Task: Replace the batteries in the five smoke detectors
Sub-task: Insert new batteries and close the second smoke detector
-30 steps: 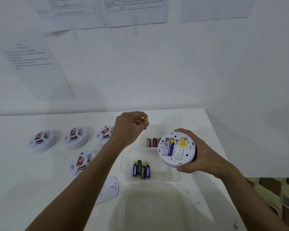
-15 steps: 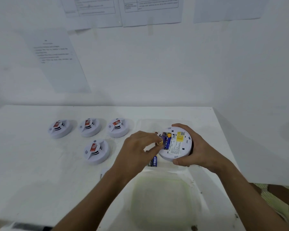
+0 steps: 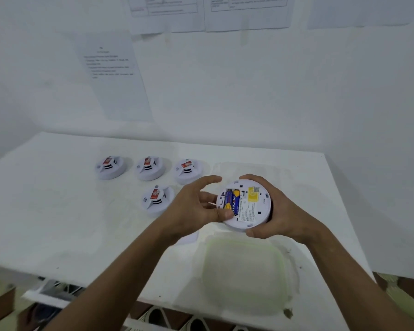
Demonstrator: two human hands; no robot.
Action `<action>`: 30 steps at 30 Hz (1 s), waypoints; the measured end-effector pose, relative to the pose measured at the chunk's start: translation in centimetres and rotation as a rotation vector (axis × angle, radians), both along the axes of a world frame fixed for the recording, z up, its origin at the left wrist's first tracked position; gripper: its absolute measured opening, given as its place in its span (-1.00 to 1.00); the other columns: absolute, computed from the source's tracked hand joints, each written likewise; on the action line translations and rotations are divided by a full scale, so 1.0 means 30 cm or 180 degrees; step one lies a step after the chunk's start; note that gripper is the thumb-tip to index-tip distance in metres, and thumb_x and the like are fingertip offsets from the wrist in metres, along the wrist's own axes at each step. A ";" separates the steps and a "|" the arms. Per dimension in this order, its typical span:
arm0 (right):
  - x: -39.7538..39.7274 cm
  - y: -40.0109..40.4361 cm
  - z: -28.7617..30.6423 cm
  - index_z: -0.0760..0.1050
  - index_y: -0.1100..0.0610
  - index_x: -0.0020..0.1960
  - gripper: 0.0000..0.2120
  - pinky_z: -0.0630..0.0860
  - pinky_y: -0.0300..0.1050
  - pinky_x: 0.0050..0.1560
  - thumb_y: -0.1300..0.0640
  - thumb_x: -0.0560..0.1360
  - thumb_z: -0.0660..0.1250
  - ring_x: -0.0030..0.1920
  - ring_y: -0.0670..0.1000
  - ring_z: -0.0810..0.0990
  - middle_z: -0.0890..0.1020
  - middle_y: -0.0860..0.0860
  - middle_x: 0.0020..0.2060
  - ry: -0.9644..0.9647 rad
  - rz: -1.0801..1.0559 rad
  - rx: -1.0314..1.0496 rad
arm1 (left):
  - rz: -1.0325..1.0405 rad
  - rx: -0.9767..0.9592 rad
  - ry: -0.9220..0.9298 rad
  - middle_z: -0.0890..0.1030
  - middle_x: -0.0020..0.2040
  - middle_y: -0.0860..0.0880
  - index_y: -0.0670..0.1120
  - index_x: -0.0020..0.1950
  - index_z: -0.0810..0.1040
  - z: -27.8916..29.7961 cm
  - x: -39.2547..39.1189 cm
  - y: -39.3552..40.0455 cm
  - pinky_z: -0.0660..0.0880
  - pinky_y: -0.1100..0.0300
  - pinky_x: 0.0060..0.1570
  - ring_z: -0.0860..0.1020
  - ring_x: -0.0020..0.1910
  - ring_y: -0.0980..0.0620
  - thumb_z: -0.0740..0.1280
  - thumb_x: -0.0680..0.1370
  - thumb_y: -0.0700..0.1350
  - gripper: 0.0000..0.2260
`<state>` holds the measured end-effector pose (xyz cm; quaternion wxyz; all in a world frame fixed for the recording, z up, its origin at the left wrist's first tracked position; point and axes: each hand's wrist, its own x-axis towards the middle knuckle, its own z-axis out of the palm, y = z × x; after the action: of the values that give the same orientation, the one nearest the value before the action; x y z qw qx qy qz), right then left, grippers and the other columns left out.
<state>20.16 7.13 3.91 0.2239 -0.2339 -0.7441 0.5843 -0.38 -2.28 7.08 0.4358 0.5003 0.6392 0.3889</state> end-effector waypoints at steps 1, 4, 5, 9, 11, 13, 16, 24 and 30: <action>-0.011 -0.003 -0.001 0.34 0.01 0.39 -0.12 0.59 -0.13 0.07 0.37 0.15 0.56 0.25 0.00 0.54 0.55 -0.05 0.20 0.0000 0.0023 0.0025 | 0.0042 -0.0008 -0.0051 0.70 -0.01 -0.02 0.09 0.39 0.38 0.000 -0.009 -0.005 0.63 0.14 -0.05 0.69 -0.06 0.06 0.59 0.32 -0.12 -0.30; -0.045 -0.010 0.003 0.35 0.01 0.38 -0.12 0.60 -0.13 0.07 0.39 0.14 0.55 0.24 -0.02 0.55 0.56 -0.07 0.18 -0.0012 0.0111 0.0067 | 0.0237 -0.0024 -0.0189 0.70 -0.05 -0.07 0.10 0.38 0.39 -0.003 -0.035 -0.025 0.62 -0.05 0.02 0.68 -0.04 -0.01 0.59 0.33 -0.13 -0.32; -0.056 -0.012 0.004 0.35 0.02 0.38 -0.11 0.60 -0.15 0.07 0.38 0.13 0.56 0.24 -0.03 0.55 0.57 -0.09 0.18 -0.0035 0.0145 0.0087 | 0.0299 -0.0030 -0.0193 0.70 -0.05 -0.08 0.11 0.36 0.40 -0.006 -0.044 -0.030 0.60 -0.10 0.05 0.68 -0.03 -0.02 0.58 0.33 -0.13 -0.34; -0.095 -0.017 -0.002 0.34 0.04 0.39 -0.10 0.61 -0.10 0.07 0.37 0.13 0.57 0.23 -0.05 0.55 0.57 -0.10 0.17 -0.0116 0.0185 0.0123 | 0.0410 -0.0031 -0.0164 0.67 -0.04 -0.08 0.10 0.36 0.42 -0.020 -0.070 -0.055 0.61 -0.03 0.05 0.67 -0.04 -0.01 0.55 0.37 -0.14 -0.39; -0.108 -0.017 -0.009 0.34 0.03 0.41 -0.10 0.64 0.13 0.07 0.36 0.14 0.58 0.22 -0.03 0.56 0.57 -0.07 0.19 -0.0169 0.0178 0.0062 | 0.0371 -0.0012 -0.0151 0.66 -0.01 -0.06 0.09 0.37 0.41 -0.030 -0.081 -0.064 0.63 0.06 -0.03 0.66 -0.05 0.00 0.52 0.42 -0.11 -0.44; -0.116 -0.017 -0.017 0.34 0.01 0.42 -0.10 0.62 0.30 0.03 0.33 0.16 0.59 0.21 -0.02 0.57 0.57 -0.04 0.21 -0.0229 0.0192 0.0031 | 0.0387 -0.0027 -0.0108 0.66 0.03 -0.01 0.09 0.37 0.42 -0.049 -0.101 -0.070 0.63 0.14 -0.10 0.66 -0.06 0.04 0.47 0.46 -0.01 -0.50; -0.112 -0.013 -0.029 0.34 -0.05 0.41 -0.09 0.62 0.30 0.03 0.29 0.15 0.61 0.23 -0.07 0.56 0.54 -0.06 0.24 -0.0299 0.0173 0.0049 | 0.0629 -0.0008 0.0676 0.62 0.05 0.09 0.10 0.36 0.44 -0.113 -0.165 -0.086 0.61 0.19 -0.10 0.63 -0.07 0.10 0.42 0.46 0.15 -0.51; -0.091 -0.010 -0.040 0.34 -0.07 0.41 -0.09 0.65 0.19 0.04 0.29 0.14 0.61 0.23 -0.14 0.55 0.52 -0.13 0.25 -0.0421 0.0255 0.0010 | -0.0109 -0.1134 0.2558 0.29 0.33 -0.11 -0.01 0.50 0.26 -0.302 -0.276 -0.111 0.39 0.05 0.28 0.36 0.32 -0.11 0.47 0.36 0.23 -0.19; -0.115 -0.021 -0.041 0.33 -0.04 0.42 -0.09 0.65 0.03 0.07 0.28 0.15 0.61 0.25 -0.11 0.54 0.55 -0.19 0.20 -0.0512 0.0436 0.0074 | -0.0075 -0.0913 0.2610 0.32 0.06 -0.02 -0.02 0.19 0.55 -0.304 -0.296 -0.130 0.44 0.17 -0.02 0.40 0.00 0.00 0.48 0.32 0.27 -0.44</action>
<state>16.70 6.49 2.67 0.1257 -0.2261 -0.7806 0.5689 -9.26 -6.18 -2.03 0.2153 0.5550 0.8012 0.0602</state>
